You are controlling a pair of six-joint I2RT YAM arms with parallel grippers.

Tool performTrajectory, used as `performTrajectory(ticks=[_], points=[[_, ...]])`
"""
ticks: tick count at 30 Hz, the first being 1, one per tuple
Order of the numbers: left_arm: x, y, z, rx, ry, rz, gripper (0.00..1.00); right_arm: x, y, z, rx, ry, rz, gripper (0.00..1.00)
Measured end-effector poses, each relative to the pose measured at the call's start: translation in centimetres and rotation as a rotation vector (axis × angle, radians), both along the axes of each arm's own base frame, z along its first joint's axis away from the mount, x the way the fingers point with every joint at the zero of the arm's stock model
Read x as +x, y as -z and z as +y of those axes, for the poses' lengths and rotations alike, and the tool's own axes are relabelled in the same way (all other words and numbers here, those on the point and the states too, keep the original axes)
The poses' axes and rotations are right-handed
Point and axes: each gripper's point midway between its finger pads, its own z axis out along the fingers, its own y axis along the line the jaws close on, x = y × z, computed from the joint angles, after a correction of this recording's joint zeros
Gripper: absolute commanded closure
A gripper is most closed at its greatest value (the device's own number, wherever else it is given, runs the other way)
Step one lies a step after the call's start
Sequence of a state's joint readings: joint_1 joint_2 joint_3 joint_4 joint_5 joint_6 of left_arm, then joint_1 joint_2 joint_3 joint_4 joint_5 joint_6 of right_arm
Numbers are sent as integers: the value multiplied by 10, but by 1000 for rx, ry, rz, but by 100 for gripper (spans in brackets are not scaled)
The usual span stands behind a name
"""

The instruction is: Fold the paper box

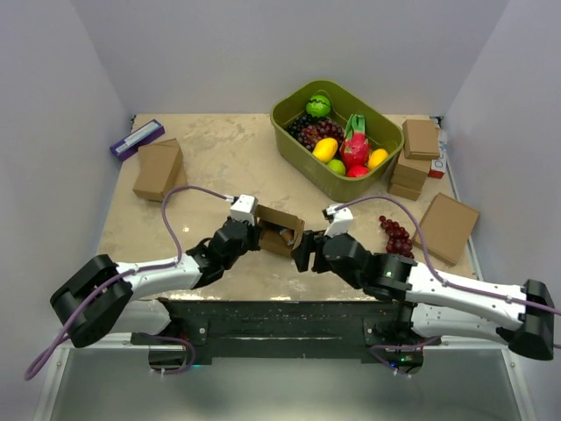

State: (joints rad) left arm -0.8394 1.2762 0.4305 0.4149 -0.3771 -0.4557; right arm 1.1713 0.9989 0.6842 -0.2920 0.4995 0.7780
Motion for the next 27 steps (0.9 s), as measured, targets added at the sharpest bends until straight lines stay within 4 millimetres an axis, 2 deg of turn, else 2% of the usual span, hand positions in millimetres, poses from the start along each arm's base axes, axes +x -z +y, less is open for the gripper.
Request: performTrajectory(ticks=[2,3,5,6,10,13,16,19,23,27], points=[[-1,0,0,3,8,1,79,-4,-23,-2,61,-17,-19,25],[-2,2,0,12,16,6,71,-5,-33,-3,80,-20,-25,25],[-8,6,2,35,34,27,64,-4,-55,-1,109,-18,-38,25],[-9,5,2,38,41,27,57,-3,-63,0,121,-17,-43,25],[-17,-7,9,32,52,17,45,8,-101,11,150,14,-74,21],[-22,-21,12,3,59,-8,39,21,-116,18,153,50,-96,21],[-26,-34,13,-26,74,-29,37,38,-116,22,147,83,-105,23],[-36,-35,19,-37,91,-29,37,64,-107,25,132,118,-99,25],[-53,-37,32,-42,108,-19,37,90,-85,42,62,127,-83,29],[-67,-60,43,-106,113,-45,37,100,-61,63,-2,97,-64,36]])
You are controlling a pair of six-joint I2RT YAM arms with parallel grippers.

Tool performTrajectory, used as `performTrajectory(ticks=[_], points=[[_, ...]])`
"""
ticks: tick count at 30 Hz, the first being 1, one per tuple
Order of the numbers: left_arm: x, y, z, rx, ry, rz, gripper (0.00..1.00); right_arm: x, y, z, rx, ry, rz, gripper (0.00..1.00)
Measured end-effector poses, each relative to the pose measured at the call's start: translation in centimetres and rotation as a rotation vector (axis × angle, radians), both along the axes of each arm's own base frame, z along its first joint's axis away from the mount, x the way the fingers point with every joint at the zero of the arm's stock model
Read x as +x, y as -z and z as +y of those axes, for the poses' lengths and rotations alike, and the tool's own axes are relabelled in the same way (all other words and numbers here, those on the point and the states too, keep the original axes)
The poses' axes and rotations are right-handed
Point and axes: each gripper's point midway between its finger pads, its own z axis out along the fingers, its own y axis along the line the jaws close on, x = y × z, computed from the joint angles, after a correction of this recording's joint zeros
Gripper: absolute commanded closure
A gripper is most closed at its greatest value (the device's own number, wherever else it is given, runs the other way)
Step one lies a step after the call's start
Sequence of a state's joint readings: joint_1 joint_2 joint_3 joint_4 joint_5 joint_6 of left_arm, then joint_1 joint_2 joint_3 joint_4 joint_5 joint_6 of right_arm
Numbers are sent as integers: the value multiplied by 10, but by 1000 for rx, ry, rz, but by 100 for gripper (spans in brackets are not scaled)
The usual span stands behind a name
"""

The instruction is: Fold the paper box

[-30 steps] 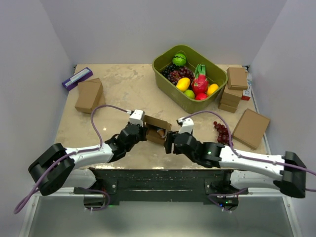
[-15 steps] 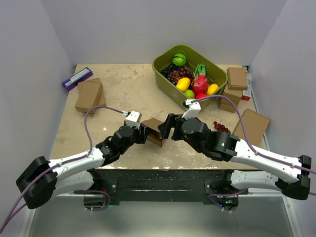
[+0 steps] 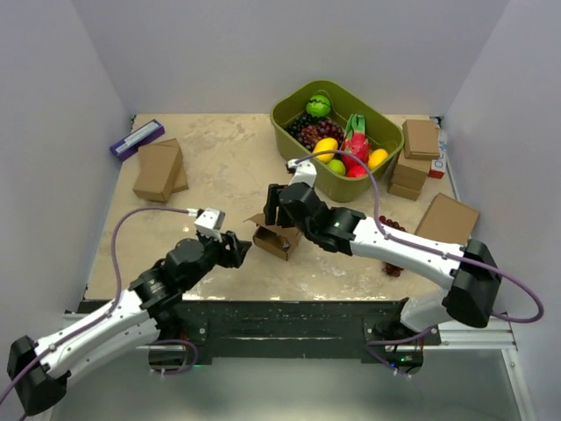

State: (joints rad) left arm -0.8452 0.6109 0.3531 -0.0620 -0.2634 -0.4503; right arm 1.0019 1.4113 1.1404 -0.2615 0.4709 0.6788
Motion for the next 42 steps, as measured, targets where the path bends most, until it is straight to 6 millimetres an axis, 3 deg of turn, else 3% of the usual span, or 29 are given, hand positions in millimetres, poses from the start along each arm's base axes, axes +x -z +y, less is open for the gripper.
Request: performTrajectory(ticks=[4,9,11,14,20,25,30,32,36,39,42], points=[[-11,-39,4,-107,0,-15,35,1,24,8,-44,-24,35,43],[-8,-108,-6,-201,22,-63,34,-6,43,14,-37,-59,67,47],[-1,-114,-15,-189,29,-58,34,-12,58,11,-47,-65,91,48],[11,-97,-28,-121,36,-26,34,-20,83,6,-70,-69,134,49],[31,-43,-44,28,57,71,34,-27,131,1,-124,-52,199,51],[53,-8,-29,34,23,126,34,-21,129,10,-90,-48,180,48],[51,31,-18,47,31,200,30,-22,123,10,-77,-53,176,27],[47,34,-21,43,57,215,27,-25,119,6,-85,-56,179,19],[43,26,-25,29,98,202,20,-28,97,-6,-91,-81,153,17],[41,11,-24,34,125,183,13,-22,81,-15,-88,-106,127,17],[40,-11,-26,36,163,142,9,-6,80,-29,-120,-123,115,17]])
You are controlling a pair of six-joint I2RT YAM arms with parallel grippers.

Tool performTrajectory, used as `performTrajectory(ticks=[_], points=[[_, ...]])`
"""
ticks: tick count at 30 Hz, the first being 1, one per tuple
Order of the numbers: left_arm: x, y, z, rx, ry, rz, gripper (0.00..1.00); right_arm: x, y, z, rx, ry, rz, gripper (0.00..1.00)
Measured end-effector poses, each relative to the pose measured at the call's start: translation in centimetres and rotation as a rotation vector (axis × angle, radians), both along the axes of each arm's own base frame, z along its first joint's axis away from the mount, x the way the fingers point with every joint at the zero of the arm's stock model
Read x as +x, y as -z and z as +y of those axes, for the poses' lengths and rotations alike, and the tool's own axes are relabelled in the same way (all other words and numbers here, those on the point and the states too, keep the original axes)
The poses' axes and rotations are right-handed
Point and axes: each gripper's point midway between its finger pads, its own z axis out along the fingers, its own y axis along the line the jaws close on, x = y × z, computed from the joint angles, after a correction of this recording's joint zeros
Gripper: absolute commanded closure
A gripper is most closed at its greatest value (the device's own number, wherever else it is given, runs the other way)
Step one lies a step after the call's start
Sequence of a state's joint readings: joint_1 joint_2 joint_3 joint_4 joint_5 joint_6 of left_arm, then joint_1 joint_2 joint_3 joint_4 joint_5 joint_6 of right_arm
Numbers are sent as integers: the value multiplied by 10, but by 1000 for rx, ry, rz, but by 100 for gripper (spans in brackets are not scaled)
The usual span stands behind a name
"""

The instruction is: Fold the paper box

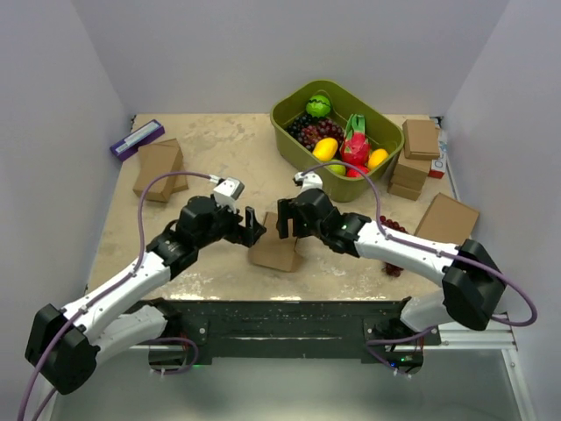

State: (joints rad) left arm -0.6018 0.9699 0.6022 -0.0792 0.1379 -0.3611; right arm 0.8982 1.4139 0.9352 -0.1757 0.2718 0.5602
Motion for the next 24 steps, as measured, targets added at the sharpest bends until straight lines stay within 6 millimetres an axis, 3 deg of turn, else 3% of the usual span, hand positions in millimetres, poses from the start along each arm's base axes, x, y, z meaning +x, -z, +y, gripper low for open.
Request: performTrajectory(ticks=[5,8,14,18,24], points=[[-1,-20,-7,39,99,-41,6,21,14,-24,-52,-17,36,15],[0,-13,-10,82,146,-42,6,26,23,-31,-55,-13,68,15],[-4,16,-9,155,214,18,6,12,48,-36,-13,-1,160,20],[-6,20,-8,168,224,25,6,0,71,-41,51,39,244,24],[-6,21,-7,173,227,23,5,-3,75,-35,209,81,274,43]])
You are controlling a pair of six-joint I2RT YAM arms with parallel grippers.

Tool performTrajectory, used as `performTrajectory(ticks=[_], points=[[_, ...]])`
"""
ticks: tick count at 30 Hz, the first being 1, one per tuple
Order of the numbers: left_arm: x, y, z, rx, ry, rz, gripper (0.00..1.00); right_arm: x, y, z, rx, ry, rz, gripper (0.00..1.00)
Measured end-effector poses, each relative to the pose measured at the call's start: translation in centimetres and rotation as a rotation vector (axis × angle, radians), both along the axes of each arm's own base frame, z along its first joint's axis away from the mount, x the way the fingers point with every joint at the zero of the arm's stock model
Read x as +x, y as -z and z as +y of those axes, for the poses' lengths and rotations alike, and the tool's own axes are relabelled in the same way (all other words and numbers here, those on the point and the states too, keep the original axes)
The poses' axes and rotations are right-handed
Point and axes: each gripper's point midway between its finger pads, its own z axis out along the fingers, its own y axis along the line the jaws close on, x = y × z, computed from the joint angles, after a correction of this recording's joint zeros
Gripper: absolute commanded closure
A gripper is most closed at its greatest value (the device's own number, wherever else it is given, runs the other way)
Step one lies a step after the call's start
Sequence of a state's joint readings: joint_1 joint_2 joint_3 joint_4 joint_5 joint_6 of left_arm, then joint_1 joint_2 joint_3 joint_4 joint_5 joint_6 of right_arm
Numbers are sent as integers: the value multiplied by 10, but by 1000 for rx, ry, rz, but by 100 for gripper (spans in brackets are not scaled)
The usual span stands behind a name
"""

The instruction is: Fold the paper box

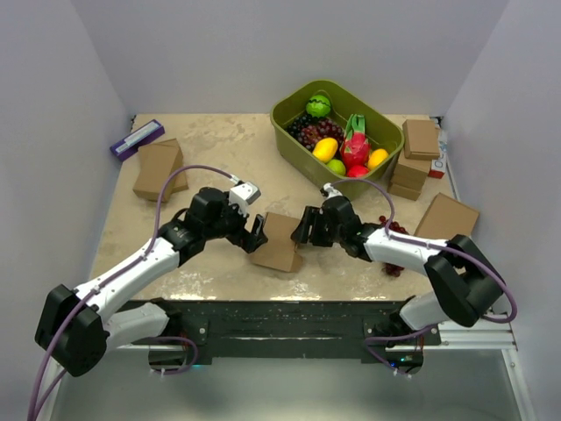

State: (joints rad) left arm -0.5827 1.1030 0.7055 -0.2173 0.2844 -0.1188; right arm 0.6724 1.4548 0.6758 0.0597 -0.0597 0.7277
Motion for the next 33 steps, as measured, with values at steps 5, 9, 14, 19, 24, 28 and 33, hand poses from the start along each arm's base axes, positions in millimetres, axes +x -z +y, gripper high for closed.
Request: performTrajectory(ticks=[5,9,14,19,24,28,33], points=[[0,-2,0,-4,1,-6,5,-2,0,-1,96,37,7,53],[-1,-5,0,-10,5,-13,5,-1,-1,0,141,44,7,66],[-3,-5,-2,-17,19,-9,5,4,-6,2,170,56,-6,89],[-4,-5,-4,-35,8,8,4,8,-8,-1,182,68,-20,100],[-7,0,-1,-85,-78,63,0,8,-9,-6,179,79,-21,100],[-6,5,7,-181,-208,82,0,5,-10,-9,169,81,-15,100],[-3,20,8,-297,-335,145,0,0,-11,-14,149,74,-8,100]])
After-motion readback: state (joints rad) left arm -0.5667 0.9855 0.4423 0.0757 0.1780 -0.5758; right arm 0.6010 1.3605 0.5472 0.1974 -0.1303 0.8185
